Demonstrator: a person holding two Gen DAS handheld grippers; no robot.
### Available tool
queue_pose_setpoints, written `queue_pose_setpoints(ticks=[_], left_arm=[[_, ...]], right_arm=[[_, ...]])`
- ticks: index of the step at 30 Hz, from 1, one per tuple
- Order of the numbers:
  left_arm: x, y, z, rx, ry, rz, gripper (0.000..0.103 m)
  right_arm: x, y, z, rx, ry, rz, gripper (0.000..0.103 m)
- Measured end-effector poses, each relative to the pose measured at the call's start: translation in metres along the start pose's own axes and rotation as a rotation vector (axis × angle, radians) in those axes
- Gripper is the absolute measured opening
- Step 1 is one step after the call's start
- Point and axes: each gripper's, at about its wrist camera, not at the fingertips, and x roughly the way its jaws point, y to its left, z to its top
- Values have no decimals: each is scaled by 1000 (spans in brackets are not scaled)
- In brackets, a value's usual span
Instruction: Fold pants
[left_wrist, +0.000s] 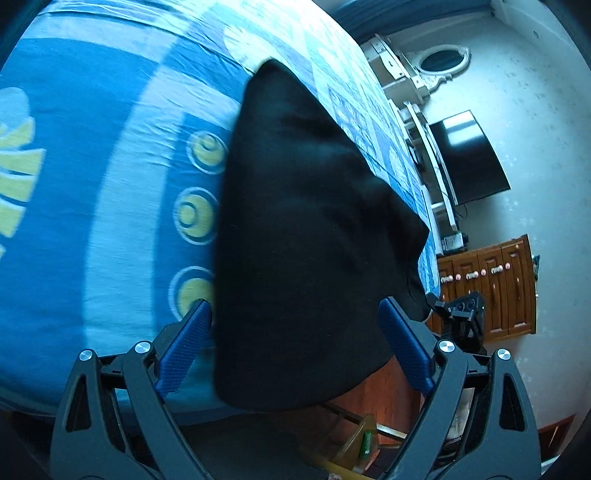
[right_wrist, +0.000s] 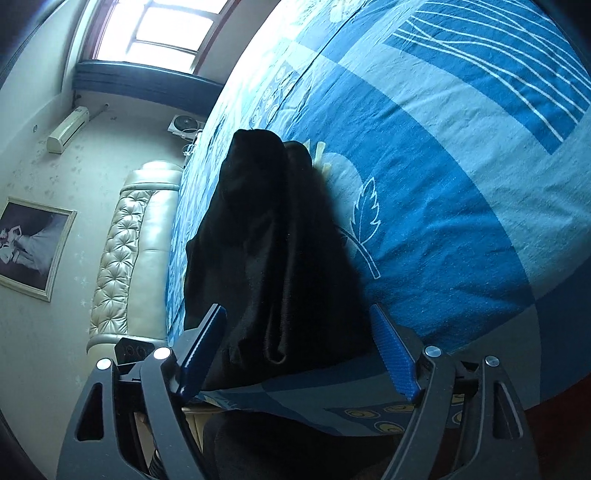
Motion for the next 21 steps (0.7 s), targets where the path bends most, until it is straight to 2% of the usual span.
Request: queue_pose_setpoints(ticks=[3, 7, 9, 13, 17, 21], left_arm=[[12, -3, -2, 21, 16, 22, 87], [19, 3, -3, -3, 16, 37, 66], [20, 3, -2, 10, 19, 62, 57], [17, -8, -2, 63, 10, 121, 44], [17, -25, -2, 138, -10, 190, 38], [14, -26, -1, 143, -19, 206, 36]], right_arm=[[5, 3, 1, -11, 9, 10, 79], [11, 11, 0, -89, 10, -25, 77], [15, 16, -2, -140, 11, -88, 60], [15, 16, -3, -141, -2, -84, 54], [16, 21, -3, -152, -17, -95, 51], [17, 21, -3, -155, -22, -98, 50]])
